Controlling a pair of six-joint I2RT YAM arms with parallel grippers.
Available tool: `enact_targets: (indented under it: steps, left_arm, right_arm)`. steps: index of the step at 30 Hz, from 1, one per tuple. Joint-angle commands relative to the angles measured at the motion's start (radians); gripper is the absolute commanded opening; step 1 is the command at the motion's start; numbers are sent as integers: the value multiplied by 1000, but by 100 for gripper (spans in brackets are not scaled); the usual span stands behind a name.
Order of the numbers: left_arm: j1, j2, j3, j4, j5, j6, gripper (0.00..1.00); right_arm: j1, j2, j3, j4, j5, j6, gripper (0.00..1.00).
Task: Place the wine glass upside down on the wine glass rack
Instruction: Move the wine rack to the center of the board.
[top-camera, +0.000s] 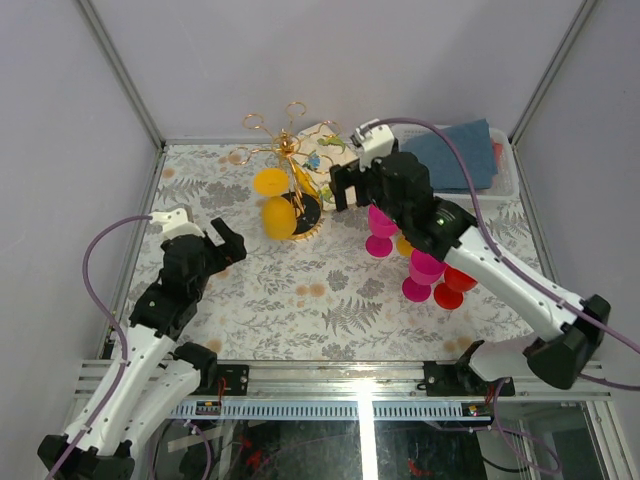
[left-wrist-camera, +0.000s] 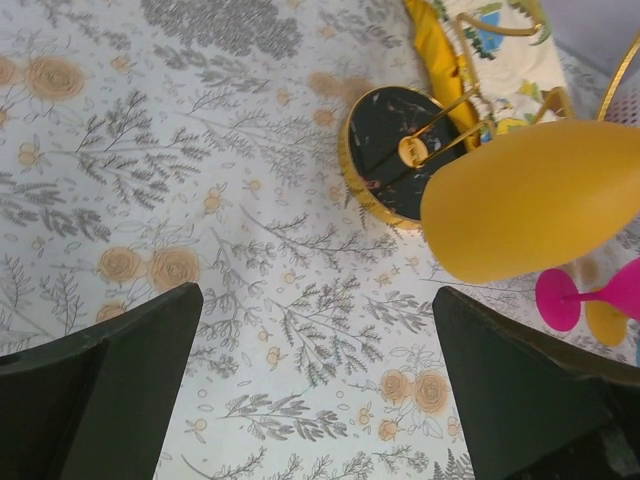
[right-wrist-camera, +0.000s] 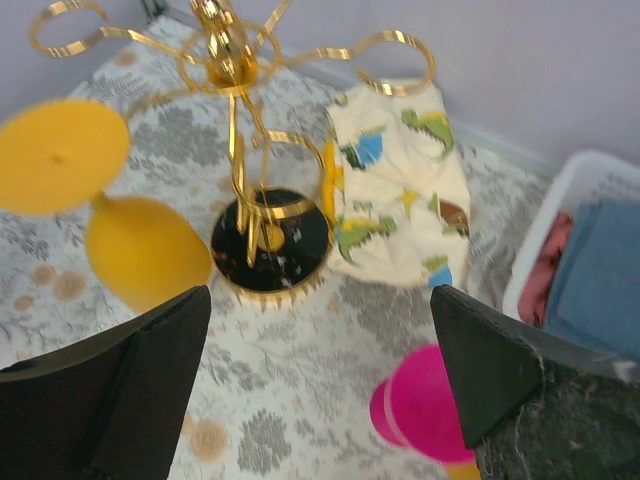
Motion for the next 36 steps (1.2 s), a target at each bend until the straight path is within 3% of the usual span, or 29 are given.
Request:
enact_targets:
  steps: [1, 8, 13, 17, 22, 29, 36]
  left_arm:
    - [-3, 32, 54, -63, -78, -63, 100]
    - [-3, 148, 109, -126, -117, -130, 100]
    - [-3, 205, 155, -184, -169, -176, 100]
    - [-2, 210, 209, -201, -167, -170, 100]
    - [-3, 133, 169, -120, -182, -136, 100]
    - [-2, 20, 120, -28, -67, 9, 100]
    - [-3, -42, 96, -10, -23, 59, 100]
  right_arm:
    - [-5, -149, -136, -41, 104, 65, 100]
    - [-4, -212, -199, -288, 200, 145, 99]
    - [-4, -155, -116, -506, 229, 262, 99]
    - [-7, -42, 10, -662, 137, 204, 99]
    - [-11, -23, -19, -580, 222, 183, 99]
    - [-40, 27, 23, -464, 192, 118, 99]
    - [-139, 65, 30, -365, 103, 100, 99]
